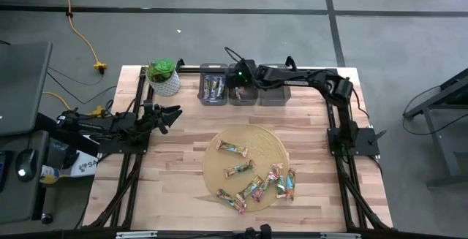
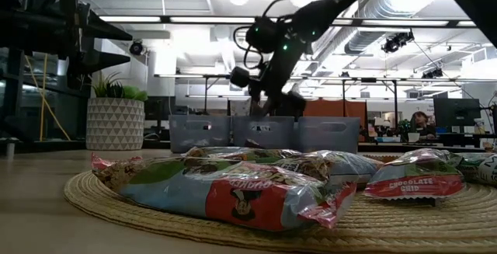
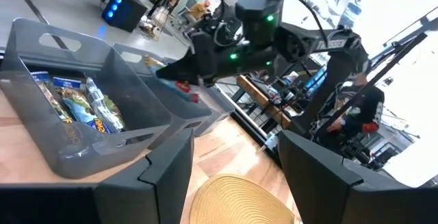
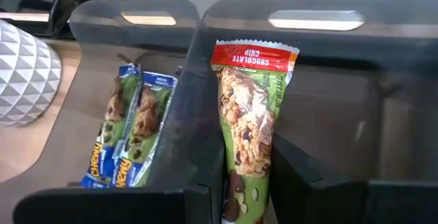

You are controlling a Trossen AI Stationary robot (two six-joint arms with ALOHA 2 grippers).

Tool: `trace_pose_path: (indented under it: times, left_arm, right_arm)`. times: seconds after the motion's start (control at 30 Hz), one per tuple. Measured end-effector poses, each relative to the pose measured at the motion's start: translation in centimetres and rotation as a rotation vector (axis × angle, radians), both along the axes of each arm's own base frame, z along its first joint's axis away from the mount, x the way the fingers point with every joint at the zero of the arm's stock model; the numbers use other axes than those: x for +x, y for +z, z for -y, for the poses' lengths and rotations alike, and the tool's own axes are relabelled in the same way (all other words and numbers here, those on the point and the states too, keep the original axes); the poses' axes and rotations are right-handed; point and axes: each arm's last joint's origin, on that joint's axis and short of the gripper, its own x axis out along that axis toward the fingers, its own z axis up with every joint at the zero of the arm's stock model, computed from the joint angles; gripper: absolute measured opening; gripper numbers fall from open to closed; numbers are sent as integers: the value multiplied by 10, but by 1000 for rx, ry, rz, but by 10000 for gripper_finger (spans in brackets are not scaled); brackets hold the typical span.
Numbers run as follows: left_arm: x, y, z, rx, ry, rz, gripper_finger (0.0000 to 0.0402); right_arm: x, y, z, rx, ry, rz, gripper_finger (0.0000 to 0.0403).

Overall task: Pick and place Granola Bars by type
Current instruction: Put the red granola bar into the middle black bin

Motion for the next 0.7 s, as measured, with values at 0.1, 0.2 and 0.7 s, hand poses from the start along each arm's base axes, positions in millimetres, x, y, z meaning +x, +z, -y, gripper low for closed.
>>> trace_pose_path:
  times: [0.1, 0.2, 0.7]
  left_arm:
    - [0, 0, 0, 0, 0, 0, 211]
    - [0, 0, 0, 0, 0, 0, 211]
    - [0, 0, 0, 0, 1, -1, 211]
  right_arm:
    - [3, -8, 2, 7, 6, 5, 78]
    - [2, -9, 4, -3, 11, -7, 78]
    - [-5, -13, 7, 29, 72, -82, 78]
